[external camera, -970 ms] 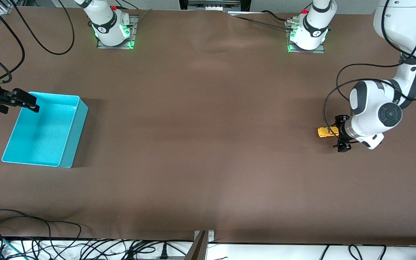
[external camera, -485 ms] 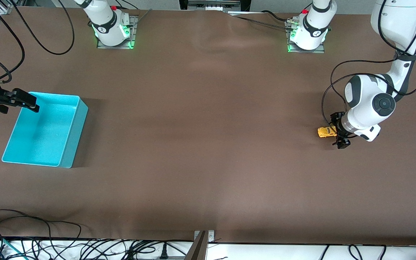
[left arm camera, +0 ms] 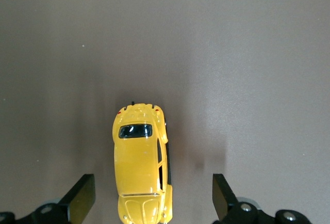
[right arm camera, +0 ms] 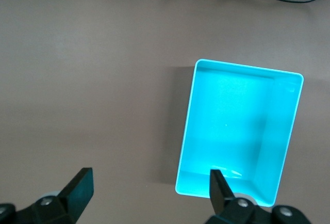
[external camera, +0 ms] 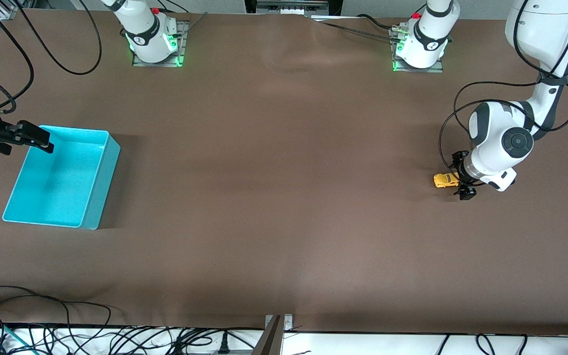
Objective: Wind up and store yellow beetle car
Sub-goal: 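Close the left gripper on the yellow car's body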
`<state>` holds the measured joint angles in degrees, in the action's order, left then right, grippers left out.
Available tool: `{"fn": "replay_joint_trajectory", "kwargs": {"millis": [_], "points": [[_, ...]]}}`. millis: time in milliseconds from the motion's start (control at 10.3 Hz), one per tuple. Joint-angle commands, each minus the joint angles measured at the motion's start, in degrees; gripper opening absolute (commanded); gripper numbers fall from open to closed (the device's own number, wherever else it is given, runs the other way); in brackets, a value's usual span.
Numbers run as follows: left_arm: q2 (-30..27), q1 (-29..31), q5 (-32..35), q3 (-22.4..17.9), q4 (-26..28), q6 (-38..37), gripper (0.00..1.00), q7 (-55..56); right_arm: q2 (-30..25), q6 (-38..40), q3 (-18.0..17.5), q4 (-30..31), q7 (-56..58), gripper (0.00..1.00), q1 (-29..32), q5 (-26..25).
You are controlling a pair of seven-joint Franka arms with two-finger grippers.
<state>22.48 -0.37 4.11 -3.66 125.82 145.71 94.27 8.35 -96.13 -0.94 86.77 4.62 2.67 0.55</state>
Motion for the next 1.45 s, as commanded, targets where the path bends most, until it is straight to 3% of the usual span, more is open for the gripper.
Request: {"fn": "replay_joint_trajectory", "kwargs": {"millis": [0, 291, 388, 679, 776, 1261, 1358], "points": [[-0.1, 0.1, 2.0, 0.0, 1.9, 3.2, 1.00, 1.4, 0.2, 0.7, -0.1, -1.0, -0.1, 1.00, 0.4, 1.2], [0.3, 0.1, 2.0, 0.0, 2.1, 3.4, 0.98, 1.4, 0.2, 0.3, -0.2, -1.0, -0.1, 1.00, 0.4, 1.2], [0.3, 0.1, 2.1, -0.1, 2.1, 3.5, 0.93, 1.4, 0.2, 0.2, -0.2, -1.0, -0.1, 1.00, 0.4, 1.2], [0.2, 0.1, 2.1, -0.1, 2.1, 3.5, 0.20, 1.4, 0.2, 0.2, -0.2, -1.0, -0.1, 1.00, 0.4, 1.2], [0.1, 0.1, 2.1, -0.1, 2.1, 3.5, 0.00, 1.3, 0.2, 0.2, -0.1, -1.0, 0.1, 1.00, 0.4, 1.2], [-1.2, -0.7, 3.4, 0.4, 1.1, 2.3, 0.00, 0.7, 0.2, 0.2, -0.1, -1.0, 0.1, 1.00, 0.4, 1.2], [-1.6, -0.9, 3.4, 2.1, 0.0, -0.8, 0.00, 1.2, 0.2, 0.2, -0.1, -1.0, 0.1, 1.00, 0.4, 1.1]]}}
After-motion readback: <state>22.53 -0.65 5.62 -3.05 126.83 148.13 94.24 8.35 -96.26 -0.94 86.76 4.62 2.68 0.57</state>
